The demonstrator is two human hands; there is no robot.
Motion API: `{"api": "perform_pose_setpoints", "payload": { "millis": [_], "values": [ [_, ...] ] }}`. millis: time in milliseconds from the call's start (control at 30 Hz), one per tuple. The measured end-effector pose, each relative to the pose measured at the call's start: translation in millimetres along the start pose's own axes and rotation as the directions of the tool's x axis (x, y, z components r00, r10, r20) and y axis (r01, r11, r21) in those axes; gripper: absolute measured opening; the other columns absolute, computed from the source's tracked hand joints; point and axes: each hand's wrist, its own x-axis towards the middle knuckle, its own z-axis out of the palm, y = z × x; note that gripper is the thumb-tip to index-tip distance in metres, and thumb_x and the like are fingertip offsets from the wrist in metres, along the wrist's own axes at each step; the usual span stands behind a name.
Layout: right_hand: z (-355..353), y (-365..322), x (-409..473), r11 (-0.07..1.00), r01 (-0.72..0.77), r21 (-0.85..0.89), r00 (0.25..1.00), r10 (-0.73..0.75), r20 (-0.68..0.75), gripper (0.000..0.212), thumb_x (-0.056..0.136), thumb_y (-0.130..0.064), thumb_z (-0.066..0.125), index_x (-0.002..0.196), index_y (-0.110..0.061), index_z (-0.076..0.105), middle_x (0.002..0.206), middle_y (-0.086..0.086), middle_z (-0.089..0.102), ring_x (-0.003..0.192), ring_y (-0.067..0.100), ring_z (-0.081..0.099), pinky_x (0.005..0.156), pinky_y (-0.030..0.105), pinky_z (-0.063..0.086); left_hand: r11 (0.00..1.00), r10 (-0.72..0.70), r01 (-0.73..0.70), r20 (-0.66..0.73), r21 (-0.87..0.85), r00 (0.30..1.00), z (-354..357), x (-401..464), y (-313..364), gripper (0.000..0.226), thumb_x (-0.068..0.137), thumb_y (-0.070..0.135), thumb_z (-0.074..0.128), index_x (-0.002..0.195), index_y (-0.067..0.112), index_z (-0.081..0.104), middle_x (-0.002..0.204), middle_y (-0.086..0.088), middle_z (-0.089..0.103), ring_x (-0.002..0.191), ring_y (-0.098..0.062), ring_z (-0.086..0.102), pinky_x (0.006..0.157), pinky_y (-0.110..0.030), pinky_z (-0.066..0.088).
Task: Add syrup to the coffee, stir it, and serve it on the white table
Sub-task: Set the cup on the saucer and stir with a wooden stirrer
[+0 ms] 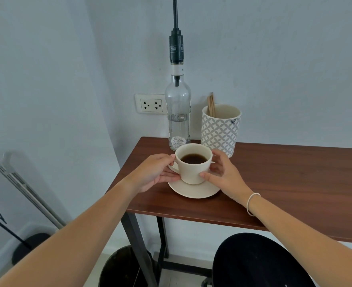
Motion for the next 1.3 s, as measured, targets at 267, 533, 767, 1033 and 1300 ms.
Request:
{"api": "perform_pose_setpoints", "payload": {
  "millis": [267, 533, 767, 1033, 1300],
  "values": [
    [-1.8, 4.9, 2.2, 0.998, 0.013, -0.057, 1.0, -0.012, 0.021, 0.065, 0.075, -0.016, 0.076, 0.125, -0.03, 0.037, 0.123, -0.004, 0.055, 0.116, 0.017, 0.055, 0.104, 0.036, 0.042, 1.0, 0.011, -0.011, 0.01, 0.016, 1.0, -0.5, 0.7, -1.4, 0.022, 0.097, 0.026, 0.047, 0.102, 0.006, 0.054, 0.107, -0.028, 0.067, 0.098, -0.03, 0.07, 0.091, -0.04, 0.055],
    [-2.7, 5.8, 3.4, 0.998, 0.034, -0.049, 0.999, -0.032, 0.035, 0.063, 0.068, -0.028, 0.072, 0.121, -0.032, 0.04, 0.121, -0.004, 0.055, 0.114, 0.012, 0.056, 0.102, 0.028, 0.041, 1.0, 0.021, -0.021, -0.002, -0.005, 1.0, -0.5, 0.1, -6.0, 0.023, 0.097, 0.025, 0.048, 0.082, 0.008, 0.053, 0.107, -0.026, 0.067, 0.101, -0.031, 0.069, 0.095, -0.043, 0.052],
    [-10.7, -8.1, 3.8, 0.994, 0.097, 0.058, 0.994, -0.094, -0.061, 0.038, 0.081, -0.013, 0.06, 0.115, -0.022, 0.046, 0.109, -0.001, 0.057, 0.101, 0.013, 0.058, 0.087, 0.015, 0.047, 0.999, 0.025, -0.025, 0.006, -0.033, 1.0, -1.5, -1.3, -8.8, 0.023, 0.096, 0.028, 0.051, 0.085, 0.008, 0.055, 0.107, -0.027, 0.068, 0.099, -0.03, 0.07, 0.092, -0.041, 0.054],
    [-37.1, -70.5, 52.6, 0.968, 0.223, -0.112, 0.906, -0.248, -0.342, 0.02, 0.089, -0.006, 0.055, 0.093, -0.026, 0.059, 0.088, -0.007, 0.062, 0.087, 0.014, 0.06, 0.089, 0.033, 0.051, 0.995, 0.071, -0.07, 0.023, -0.068, 0.997, -1.1, -3.1, -15.4, 0.033, 0.095, 0.031, 0.051, 0.114, 0.006, 0.06, 0.109, -0.021, 0.07, 0.099, -0.027, 0.071, 0.09, -0.038, 0.055],
    [-53.7, -95.4, 130.9, 0.897, -0.048, -0.439, 0.928, -0.122, -0.351, 0.017, 0.085, -0.01, 0.049, 0.082, -0.008, 0.066, 0.091, 0.007, 0.066, 0.084, 0.018, 0.058, 0.075, 0.026, 0.046, 0.995, 0.06, -0.064, -0.052, -0.081, 0.997, 1.5, -6.9, -20.0, 0.028, 0.095, 0.031, 0.052, 0.108, 0.008, 0.061, 0.109, -0.02, 0.069, 0.099, -0.026, 0.07, 0.09, -0.035, 0.055]
  ]
}}
